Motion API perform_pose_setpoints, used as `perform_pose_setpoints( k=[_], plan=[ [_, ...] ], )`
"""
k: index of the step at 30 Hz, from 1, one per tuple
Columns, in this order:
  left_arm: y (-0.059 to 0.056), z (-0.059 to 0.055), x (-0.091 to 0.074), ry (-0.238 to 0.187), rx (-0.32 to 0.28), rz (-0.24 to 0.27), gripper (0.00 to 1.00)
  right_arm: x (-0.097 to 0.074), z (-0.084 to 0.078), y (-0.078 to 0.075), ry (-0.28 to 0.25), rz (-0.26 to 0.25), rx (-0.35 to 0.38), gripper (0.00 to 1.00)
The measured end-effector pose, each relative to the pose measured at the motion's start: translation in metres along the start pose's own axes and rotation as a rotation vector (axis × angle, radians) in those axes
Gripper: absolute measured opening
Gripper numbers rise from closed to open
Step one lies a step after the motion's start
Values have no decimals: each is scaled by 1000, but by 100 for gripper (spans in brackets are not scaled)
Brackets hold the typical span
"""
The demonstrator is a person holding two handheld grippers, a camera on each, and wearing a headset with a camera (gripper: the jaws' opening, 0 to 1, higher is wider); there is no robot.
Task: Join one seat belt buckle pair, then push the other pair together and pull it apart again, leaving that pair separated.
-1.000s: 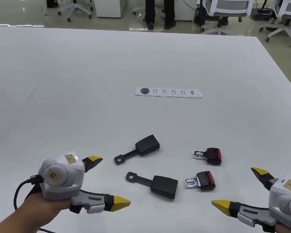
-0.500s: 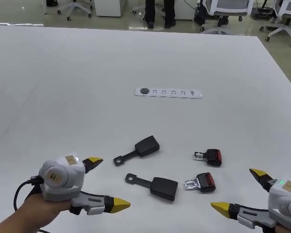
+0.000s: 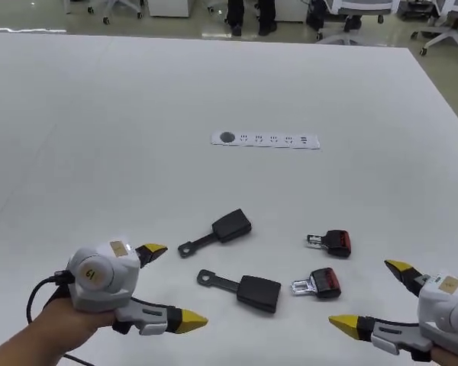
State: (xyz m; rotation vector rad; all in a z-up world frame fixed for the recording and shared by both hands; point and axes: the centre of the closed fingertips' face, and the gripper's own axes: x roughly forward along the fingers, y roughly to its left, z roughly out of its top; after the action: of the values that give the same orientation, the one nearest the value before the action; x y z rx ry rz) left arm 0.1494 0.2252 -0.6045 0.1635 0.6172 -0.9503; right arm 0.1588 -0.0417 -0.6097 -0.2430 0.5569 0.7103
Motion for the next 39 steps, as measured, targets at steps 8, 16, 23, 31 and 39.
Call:
perform_pose_setpoints(
  k=[8, 16, 23, 31, 39],
  plan=[
    [-5, -4, 11, 32, 27, -49, 94, 12, 2, 2, 18, 54, -31, 90],
    [-8, -7, 19, 71, 69, -81, 93, 21, -1, 8, 41, 105, -40, 85],
    [-11, -7, 30, 102, 110, -120, 88, 29, -7, 7, 54, 146, -48, 85],
    [-18, -6, 45, 147, 185, -177, 86, 37, -12, 9, 69, 198, -73, 83],
    [-24, -1, 65, 176, 230, -233, 84, 45, -14, 9, 97, 272, -118, 80]
  ],
)
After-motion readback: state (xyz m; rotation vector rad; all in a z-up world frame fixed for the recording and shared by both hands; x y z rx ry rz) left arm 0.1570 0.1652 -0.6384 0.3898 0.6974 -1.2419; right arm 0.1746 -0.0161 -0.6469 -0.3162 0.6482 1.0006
